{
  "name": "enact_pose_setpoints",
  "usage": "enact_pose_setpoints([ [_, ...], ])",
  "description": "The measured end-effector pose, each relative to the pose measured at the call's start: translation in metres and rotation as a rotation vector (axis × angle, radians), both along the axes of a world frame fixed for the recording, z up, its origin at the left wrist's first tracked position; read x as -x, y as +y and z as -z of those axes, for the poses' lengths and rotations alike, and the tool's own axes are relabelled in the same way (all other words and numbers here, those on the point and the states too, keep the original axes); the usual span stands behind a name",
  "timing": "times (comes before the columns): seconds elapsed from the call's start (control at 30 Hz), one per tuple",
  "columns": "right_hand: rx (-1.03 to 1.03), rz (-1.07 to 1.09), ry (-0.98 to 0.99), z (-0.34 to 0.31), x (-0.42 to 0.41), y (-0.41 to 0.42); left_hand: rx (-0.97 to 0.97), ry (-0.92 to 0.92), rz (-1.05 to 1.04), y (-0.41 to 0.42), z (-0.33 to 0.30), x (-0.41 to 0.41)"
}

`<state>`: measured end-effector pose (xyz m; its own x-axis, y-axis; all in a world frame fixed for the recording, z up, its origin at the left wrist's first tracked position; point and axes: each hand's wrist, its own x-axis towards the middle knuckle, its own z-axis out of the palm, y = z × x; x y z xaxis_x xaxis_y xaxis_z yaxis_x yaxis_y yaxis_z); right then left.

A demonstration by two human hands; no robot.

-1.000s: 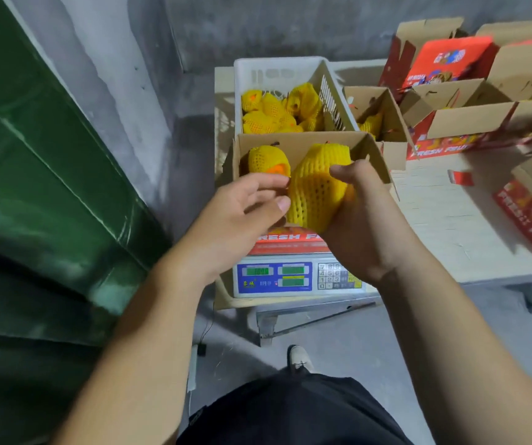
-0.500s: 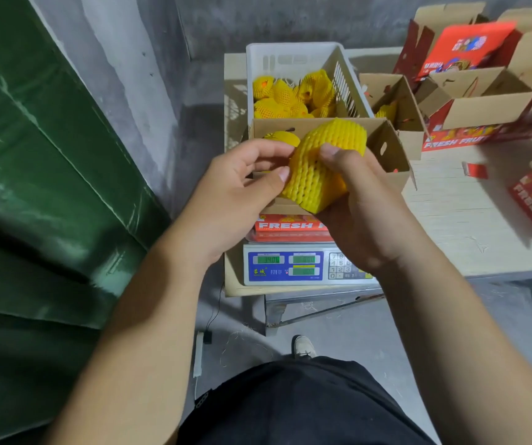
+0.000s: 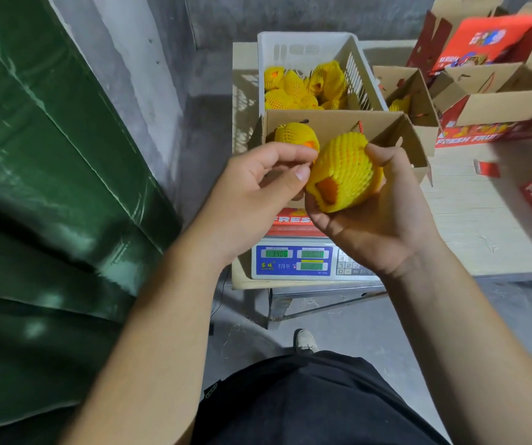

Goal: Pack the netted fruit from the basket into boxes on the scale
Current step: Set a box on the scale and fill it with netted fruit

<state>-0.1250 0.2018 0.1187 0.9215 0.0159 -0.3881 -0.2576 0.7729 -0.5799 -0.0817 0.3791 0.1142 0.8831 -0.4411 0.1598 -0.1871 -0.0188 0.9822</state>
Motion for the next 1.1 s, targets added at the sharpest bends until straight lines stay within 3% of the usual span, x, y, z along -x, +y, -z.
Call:
enact_pose_setpoints([
  [0.13, -0.029, 0.030, 0.051, 0.001, -0.001, 0.001, -0.060, 0.016, 0.059, 0.001, 0.005, 0.003],
  [0.33, -0.014, 0.024, 0.050, -0.001, -0.002, 0.001, 0.031, 0.012, -0.035, -0.002, 0.010, 0.006],
  [0.63, 0.019, 0.052, 0.073, 0.007, -0.009, 0.009, -0.004, 0.178, -0.003, 0.009, 0.023, 0.005],
  [0.9, 0.314, -0.007, -0.131, 0.019, -0.021, 0.028, 0.057, 0.135, -0.159, -0.007, 0.032, 0.002],
  [1.07, 0.341, -0.028, -0.213, 0.023, -0.035, 0.006, 0.002, 0.139, -0.136, -0.009, 0.037, -0.012],
  [1.1, 0.449, 0.019, -0.231, 0.021, -0.042, -0.003, -0.022, 0.135, -0.134, -0.009, 0.037, -0.015],
])
